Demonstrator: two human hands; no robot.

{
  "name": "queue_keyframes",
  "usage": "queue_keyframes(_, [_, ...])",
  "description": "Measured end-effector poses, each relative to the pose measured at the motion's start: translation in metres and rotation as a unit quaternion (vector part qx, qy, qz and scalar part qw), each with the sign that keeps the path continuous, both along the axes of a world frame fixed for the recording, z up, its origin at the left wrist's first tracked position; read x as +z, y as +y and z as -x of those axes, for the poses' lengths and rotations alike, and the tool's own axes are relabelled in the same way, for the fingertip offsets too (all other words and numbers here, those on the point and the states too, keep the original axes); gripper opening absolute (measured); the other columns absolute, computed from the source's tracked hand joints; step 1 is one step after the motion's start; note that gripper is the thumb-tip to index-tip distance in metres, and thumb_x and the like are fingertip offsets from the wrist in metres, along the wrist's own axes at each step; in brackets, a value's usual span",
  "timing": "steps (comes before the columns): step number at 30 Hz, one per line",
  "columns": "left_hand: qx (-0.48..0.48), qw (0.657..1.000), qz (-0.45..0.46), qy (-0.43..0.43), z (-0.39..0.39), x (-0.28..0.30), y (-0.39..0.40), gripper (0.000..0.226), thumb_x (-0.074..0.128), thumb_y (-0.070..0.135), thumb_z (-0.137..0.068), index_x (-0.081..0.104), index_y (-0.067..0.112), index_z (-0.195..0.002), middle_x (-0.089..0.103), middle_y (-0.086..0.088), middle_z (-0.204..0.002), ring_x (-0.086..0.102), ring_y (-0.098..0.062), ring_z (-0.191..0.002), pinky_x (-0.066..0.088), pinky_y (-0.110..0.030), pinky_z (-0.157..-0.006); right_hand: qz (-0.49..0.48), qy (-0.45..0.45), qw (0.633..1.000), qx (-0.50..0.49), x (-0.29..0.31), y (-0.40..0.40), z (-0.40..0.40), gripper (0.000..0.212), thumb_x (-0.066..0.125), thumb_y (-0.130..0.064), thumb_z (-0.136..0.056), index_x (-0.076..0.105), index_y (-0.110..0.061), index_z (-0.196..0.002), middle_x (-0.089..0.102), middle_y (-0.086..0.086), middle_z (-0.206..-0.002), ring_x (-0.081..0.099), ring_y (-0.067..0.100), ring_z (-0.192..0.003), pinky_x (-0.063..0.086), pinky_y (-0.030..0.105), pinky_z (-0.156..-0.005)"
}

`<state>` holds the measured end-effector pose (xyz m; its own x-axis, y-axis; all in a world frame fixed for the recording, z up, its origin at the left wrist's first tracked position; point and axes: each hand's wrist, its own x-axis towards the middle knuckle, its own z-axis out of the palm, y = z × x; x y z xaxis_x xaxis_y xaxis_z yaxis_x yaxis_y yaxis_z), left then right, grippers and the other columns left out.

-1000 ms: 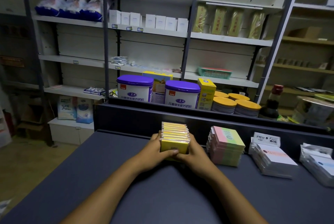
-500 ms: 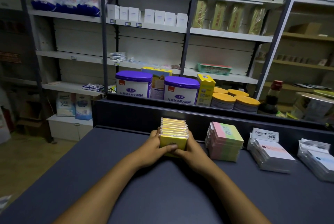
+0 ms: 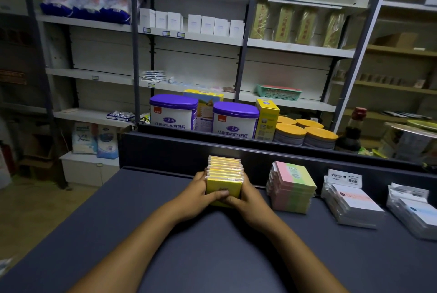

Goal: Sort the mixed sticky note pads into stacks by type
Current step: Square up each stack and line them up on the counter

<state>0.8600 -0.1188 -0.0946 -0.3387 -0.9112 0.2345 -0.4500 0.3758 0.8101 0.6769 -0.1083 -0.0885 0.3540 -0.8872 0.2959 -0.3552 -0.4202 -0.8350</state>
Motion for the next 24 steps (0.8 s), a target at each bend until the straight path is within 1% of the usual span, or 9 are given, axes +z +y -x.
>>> queue_keyframes(3, [0.04, 0.999, 0.0, 0.016, -0.001, 0.005, 0.001, 0.059, 0.074, 0.044, -0.08, 0.046, 0.046, -0.131, 0.045, 0.014, -0.129, 0.044, -0.008, -0.129, 0.033, -0.026, -0.114, -0.017, -0.032, 0.999, -0.018, 0.002, -0.001, 0.002, 0.075, 0.075, -0.002, -0.083, 0.035, -0.02, -0.144, 0.054, -0.002, -0.139, 0.055, 0.007, -0.127, 0.045, 0.031, -0.109])
queue_keyframes(6, [0.09, 0.995, -0.027, 0.035, -0.004, 0.014, 0.001, 0.131, 0.086, 0.056, -0.05, 0.019, 0.016, -0.155, 0.043, 0.009, -0.141, 0.047, -0.012, -0.127, 0.039, -0.024, -0.104, -0.038, -0.056, 0.997, -0.035, 0.006, -0.003, 0.006, 0.104, 0.084, -0.001, -0.072, 0.02, -0.018, -0.152, 0.053, -0.004, -0.138, 0.057, 0.003, -0.122, 0.048, 0.031, -0.107])
queue_keyframes(7, [0.101, 0.992, -0.032, 0.062, -0.005, 0.017, 0.002, 0.142, 0.087, 0.057, -0.041, 0.015, 0.015, -0.156, 0.045, 0.008, -0.142, 0.049, -0.012, -0.125, 0.041, -0.024, -0.101, -0.043, -0.064, 0.996, -0.033, 0.008, -0.003, 0.007, 0.11, 0.086, -0.002, -0.07, 0.015, -0.018, -0.153, 0.051, -0.005, -0.139, 0.056, 0.001, -0.121, 0.047, 0.031, -0.107])
queue_keyframes(11, [0.137, 0.986, 0.021, 0.092, -0.006, 0.025, 0.005, 0.135, 0.095, 0.045, -0.043, 0.023, 0.02, -0.155, 0.048, 0.007, -0.134, 0.045, -0.015, -0.128, 0.041, -0.035, -0.109, -0.036, -0.066, 0.996, -0.046, 0.013, -0.006, 0.006, 0.117, 0.091, -0.014, -0.065, 0.017, -0.024, -0.155, 0.042, -0.003, -0.141, 0.051, 0.008, -0.128, 0.045, 0.035, -0.109])
queue_keyframes(14, [0.137, 0.987, 0.057, 0.06, -0.007, 0.028, 0.01, 0.125, 0.095, 0.041, -0.05, 0.025, 0.027, -0.153, 0.043, 0.011, -0.129, 0.034, -0.011, -0.129, 0.034, -0.031, -0.11, 0.016, 0.018, 0.998, -0.065, 0.016, -0.003, 0.006, 0.116, 0.086, -0.046, -0.055, 0.025, -0.033, -0.153, 0.034, -0.009, -0.14, 0.042, -0.004, -0.126, 0.037, 0.008, -0.101])
queue_keyframes(15, [0.133, 0.988, 0.068, 0.052, -0.007, 0.03, 0.011, 0.124, 0.094, 0.041, -0.051, 0.025, 0.028, -0.153, 0.044, 0.01, -0.129, 0.033, -0.01, -0.128, 0.033, -0.03, -0.109, 0.026, 0.034, 0.997, -0.067, 0.016, -0.002, 0.007, 0.115, 0.084, -0.05, -0.054, 0.026, -0.032, -0.152, 0.033, -0.01, -0.14, 0.041, -0.003, -0.127, 0.036, 0.008, -0.101])
queue_keyframes(18, [0.132, 0.986, 0.095, 0.028, -0.006, 0.034, 0.013, 0.121, 0.094, 0.039, -0.053, 0.027, 0.026, -0.152, 0.045, 0.006, -0.133, 0.034, -0.011, -0.126, 0.033, -0.031, -0.109, 0.038, 0.059, 0.994, -0.082, 0.015, -0.002, 0.007, 0.107, 0.089, -0.036, -0.063, 0.031, -0.023, -0.152, 0.035, -0.007, -0.145, 0.038, 0.008, -0.133, 0.035, 0.025, -0.112])
queue_keyframes(22, [0.129, 0.987, 0.087, 0.037, -0.007, 0.034, 0.01, 0.121, 0.095, 0.039, -0.052, 0.028, 0.028, -0.152, 0.044, 0.007, -0.132, 0.04, -0.013, -0.128, 0.037, -0.039, -0.111, 0.046, 0.086, 0.991, -0.095, 0.016, -0.002, 0.006, 0.093, 0.087, -0.031, -0.07, 0.039, -0.021, -0.149, 0.042, -0.006, -0.144, 0.038, 0.007, -0.132, 0.031, 0.02, -0.108])
queue_keyframes(24, [0.122, 0.989, 0.068, 0.042, -0.008, 0.032, 0.009, 0.126, 0.095, 0.046, -0.047, 0.027, 0.031, -0.152, 0.043, 0.01, -0.13, 0.041, -0.013, -0.128, 0.038, -0.041, -0.111, 0.049, 0.091, 0.99, -0.098, 0.016, -0.002, 0.004, 0.087, 0.087, -0.035, -0.069, 0.046, -0.023, -0.145, 0.046, -0.006, -0.141, 0.041, 0.01, -0.13, 0.035, 0.026, -0.11])
